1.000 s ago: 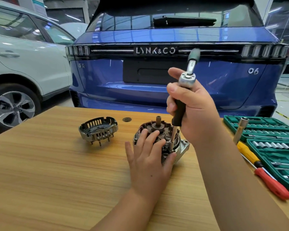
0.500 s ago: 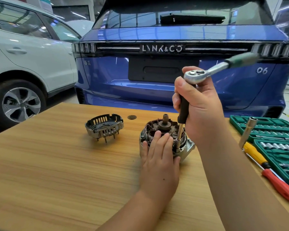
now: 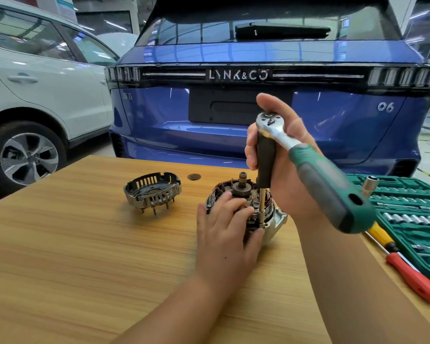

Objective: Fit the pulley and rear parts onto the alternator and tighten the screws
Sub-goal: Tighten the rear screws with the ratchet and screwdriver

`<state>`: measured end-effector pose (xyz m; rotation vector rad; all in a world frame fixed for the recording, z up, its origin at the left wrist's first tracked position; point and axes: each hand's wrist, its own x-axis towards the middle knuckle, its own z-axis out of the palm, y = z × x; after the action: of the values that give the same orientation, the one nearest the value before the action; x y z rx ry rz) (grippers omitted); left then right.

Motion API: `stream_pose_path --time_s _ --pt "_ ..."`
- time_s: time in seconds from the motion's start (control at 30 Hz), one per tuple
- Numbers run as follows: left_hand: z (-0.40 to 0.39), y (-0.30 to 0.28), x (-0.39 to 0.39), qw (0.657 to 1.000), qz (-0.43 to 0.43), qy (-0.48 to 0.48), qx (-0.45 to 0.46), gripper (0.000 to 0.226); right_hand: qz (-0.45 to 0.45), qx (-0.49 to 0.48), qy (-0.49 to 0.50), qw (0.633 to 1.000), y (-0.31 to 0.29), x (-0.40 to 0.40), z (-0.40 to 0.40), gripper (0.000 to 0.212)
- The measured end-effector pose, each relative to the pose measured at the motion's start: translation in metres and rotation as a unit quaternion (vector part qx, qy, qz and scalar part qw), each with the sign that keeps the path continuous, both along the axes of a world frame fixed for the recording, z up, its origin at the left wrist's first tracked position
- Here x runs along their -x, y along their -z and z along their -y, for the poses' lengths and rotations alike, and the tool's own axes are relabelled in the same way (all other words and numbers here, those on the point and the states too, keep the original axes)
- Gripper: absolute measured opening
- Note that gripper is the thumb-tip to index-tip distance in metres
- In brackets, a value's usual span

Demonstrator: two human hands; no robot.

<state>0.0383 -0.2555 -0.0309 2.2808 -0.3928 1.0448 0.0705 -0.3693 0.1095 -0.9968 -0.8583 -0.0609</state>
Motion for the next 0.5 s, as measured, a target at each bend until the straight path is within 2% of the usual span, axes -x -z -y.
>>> stream_pose_path --time_s 0.07,0.13,0.2,0.27,0.3,0.37,0.43,0.5 --pt "-0.009 -0.006 -0.008 0.999 -0.004 0.030 0.013 0.038 -0.016 -0.006 0.033 0.999 0.000 0.004 -0.004 0.060" --pt "-0.015 -0.010 -0.013 0.997 -0.005 0.070 0.033 0.039 -0.004 0.005 0.120 0.993 0.000 0.013 -0.008 0.060" --pt "-0.016 -0.010 -0.014 0.994 -0.029 0.092 0.044 0.039 0.011 0.026 0.251 0.968 -0.001 0.018 -0.013 0.034" --pt "-0.015 -0.010 -0.014 0.995 -0.036 0.084 0.041 0.038 -0.012 0.016 0.317 0.948 -0.003 0.019 -0.014 0.011" --pt "-0.014 -0.011 -0.014 0.996 -0.036 0.077 0.041 0.037 -0.039 0.006 0.320 0.946 -0.005 0.018 -0.011 0.011" --pt "-0.012 -0.015 -0.015 0.996 -0.044 0.069 0.045 0.036 -0.082 0.004 0.238 0.968 -0.008 0.014 0.000 0.006" --pt "-0.013 -0.017 -0.015 0.996 -0.045 0.071 0.041 0.034 -0.102 0.004 0.111 0.989 -0.007 0.009 0.009 0.018" --pt "-0.016 -0.017 -0.015 0.996 -0.041 0.078 0.034 0.032 -0.081 0.001 0.059 0.995 -0.002 0.006 0.007 0.029"
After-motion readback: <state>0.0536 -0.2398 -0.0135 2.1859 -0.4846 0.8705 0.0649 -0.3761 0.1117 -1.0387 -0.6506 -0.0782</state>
